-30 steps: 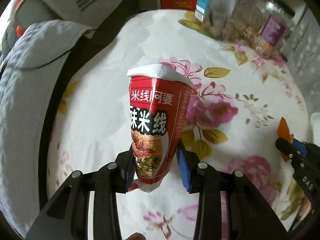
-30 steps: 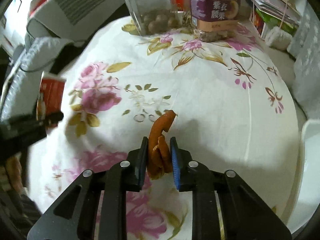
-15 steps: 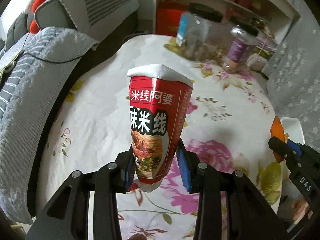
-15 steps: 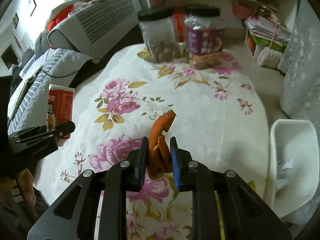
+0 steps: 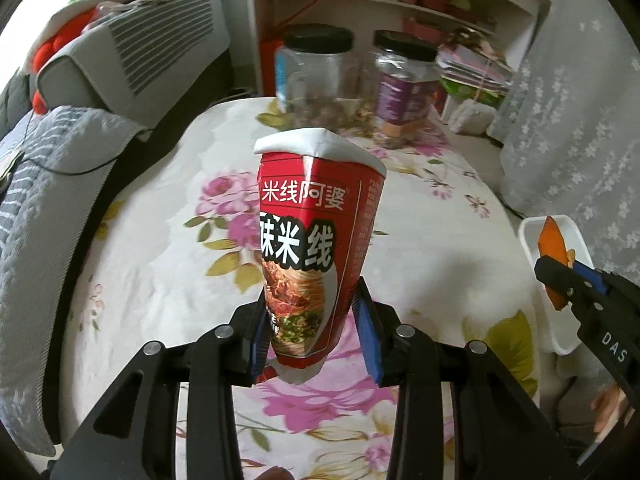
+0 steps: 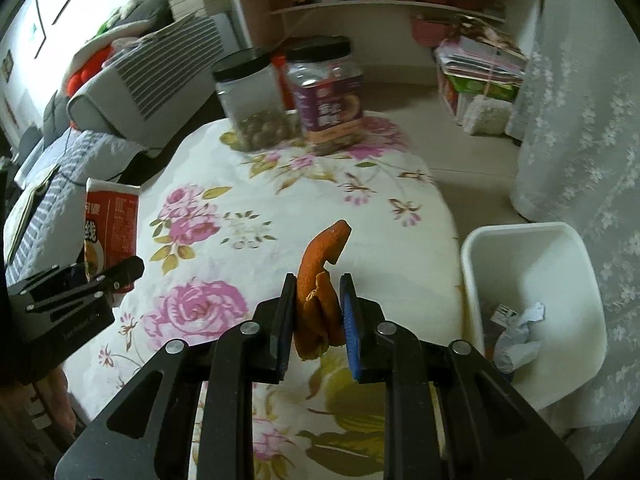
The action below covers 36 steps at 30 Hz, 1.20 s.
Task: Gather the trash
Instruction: 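Carry the orange peel to the bin and release it with the right tool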
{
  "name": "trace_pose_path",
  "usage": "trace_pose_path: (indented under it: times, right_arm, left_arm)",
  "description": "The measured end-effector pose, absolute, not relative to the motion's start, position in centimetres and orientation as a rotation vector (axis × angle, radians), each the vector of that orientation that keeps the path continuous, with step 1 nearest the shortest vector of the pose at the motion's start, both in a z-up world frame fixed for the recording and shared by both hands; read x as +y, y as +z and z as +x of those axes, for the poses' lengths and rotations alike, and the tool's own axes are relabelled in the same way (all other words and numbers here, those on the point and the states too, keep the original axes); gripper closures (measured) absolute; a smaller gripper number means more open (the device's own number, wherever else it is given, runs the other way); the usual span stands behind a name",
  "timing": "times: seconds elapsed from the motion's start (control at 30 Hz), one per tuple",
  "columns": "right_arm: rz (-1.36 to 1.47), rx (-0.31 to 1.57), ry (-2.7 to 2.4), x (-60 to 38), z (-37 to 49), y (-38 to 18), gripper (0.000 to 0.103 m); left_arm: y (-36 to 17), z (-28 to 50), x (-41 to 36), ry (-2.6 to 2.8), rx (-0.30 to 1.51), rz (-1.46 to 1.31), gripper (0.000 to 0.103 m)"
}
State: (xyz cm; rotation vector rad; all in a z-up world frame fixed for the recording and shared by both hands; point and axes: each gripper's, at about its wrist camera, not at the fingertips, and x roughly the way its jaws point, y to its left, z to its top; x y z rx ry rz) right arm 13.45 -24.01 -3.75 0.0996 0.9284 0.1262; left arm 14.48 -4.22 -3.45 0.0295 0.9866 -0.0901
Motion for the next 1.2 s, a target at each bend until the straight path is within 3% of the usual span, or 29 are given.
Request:
trace_pose_path:
  times: [0.67,0.77,0.8,0.83,1.03,1.2]
  right_arm:
    - [0.261,0.888,-0.164,-36.8,12.9,-3.0,0.081]
    - [0.305,0.883,-0.244,-39.4,12.6,-2.9,0.067]
    - [0.316,0.876,-0.277,-40.3,12.4,-2.8,0.051]
    - [0.323,0.863,-0.305,-40.9,12.1,-2.6,0.043]
    - [0.404,0.806,-0.429,-45.2,9.9,-1.5,0.019]
    - [0.482,0.773,-0.515,-48.0,7.8,-1.0,0.011]
  left_arm:
    - [-3.5,14.3,-14.3,-0.261,0.974,0.097,0.065]
    - [-3.1,14.1,-16.0,-0.291,0.96,0.117,0.065]
    - [-2.8,14.1,-17.0,-0.307,0.952,0.13,0.065]
    - [-2.7,14.0,-17.6,-0.316,0.947,0.137,0.065]
    - [-2.0,13.8,-22.0,-0.38,0.917,0.191,0.065]
    - [-1.4,13.5,-26.4,-0.448,0.905,0.209,0.065]
